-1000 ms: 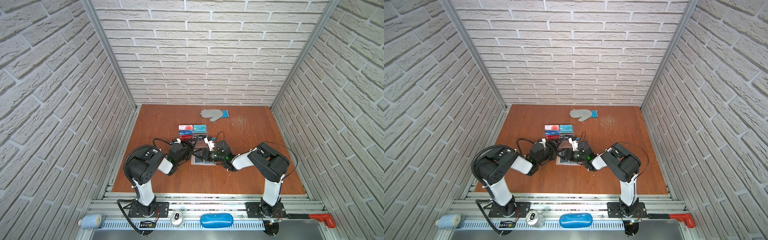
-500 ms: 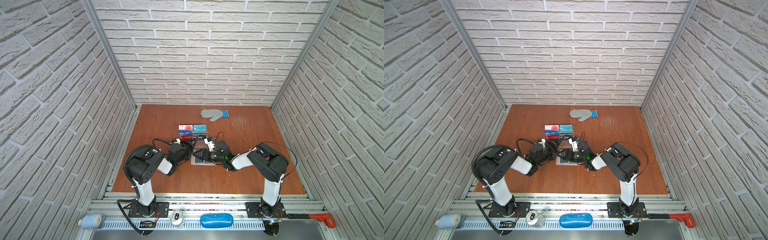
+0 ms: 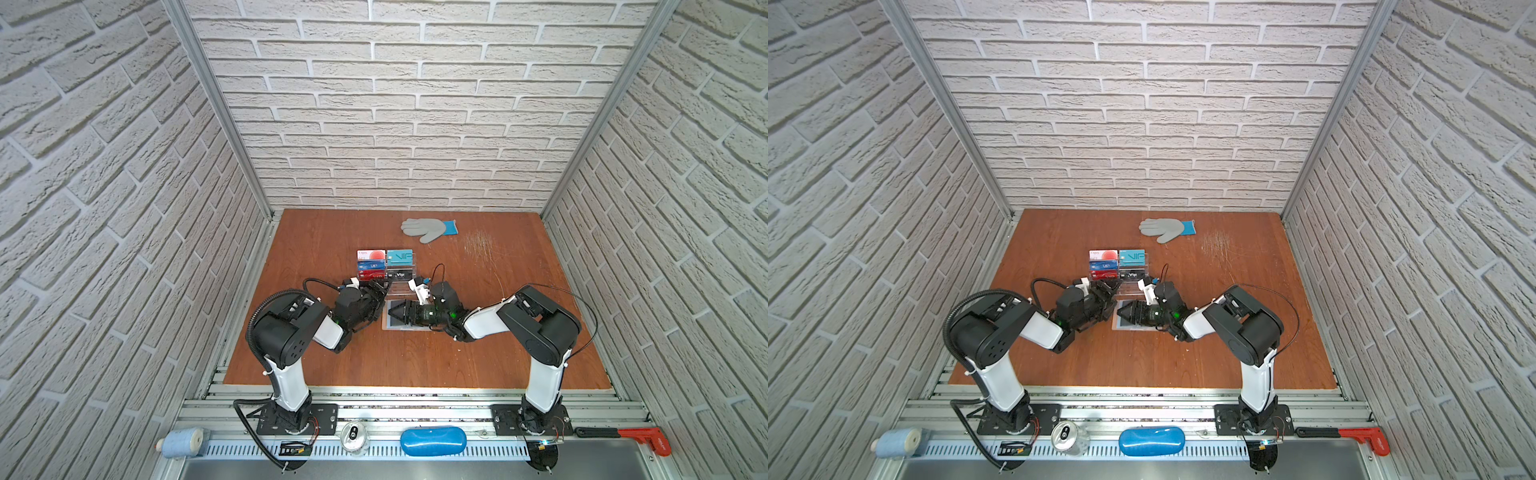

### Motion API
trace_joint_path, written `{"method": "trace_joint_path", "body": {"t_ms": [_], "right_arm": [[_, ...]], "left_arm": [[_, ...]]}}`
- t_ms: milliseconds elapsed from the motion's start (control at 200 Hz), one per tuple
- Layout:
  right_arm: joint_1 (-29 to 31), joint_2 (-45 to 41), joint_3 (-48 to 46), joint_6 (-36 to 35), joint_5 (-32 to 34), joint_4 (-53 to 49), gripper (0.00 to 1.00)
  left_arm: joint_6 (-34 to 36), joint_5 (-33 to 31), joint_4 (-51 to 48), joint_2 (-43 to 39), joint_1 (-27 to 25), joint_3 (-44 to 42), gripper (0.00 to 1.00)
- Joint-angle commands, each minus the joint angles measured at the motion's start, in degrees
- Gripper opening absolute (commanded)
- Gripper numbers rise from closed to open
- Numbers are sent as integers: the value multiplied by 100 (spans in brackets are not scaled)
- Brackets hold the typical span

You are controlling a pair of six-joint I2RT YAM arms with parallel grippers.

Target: Take the credit cards out of the card holder

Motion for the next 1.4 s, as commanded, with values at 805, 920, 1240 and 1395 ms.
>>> {"method": "trace_joint_path", "body": {"t_ms": [805, 920, 1240, 1395], "right_arm": [[-305, -431, -59, -277, -60, -582, 43], [-335, -431, -61, -278, -77, -604, 42], [-439, -484, -84, -339, -61, -804, 36], [-492, -502, -95, -321, -78, -802, 33]], "left_arm": [[37, -43, 0, 245, 59, -98, 98], [27, -43, 16, 224, 59, -105, 98], [54, -43, -9, 193, 66, -107, 98], [54, -42, 26, 218, 61, -124, 98]]}}
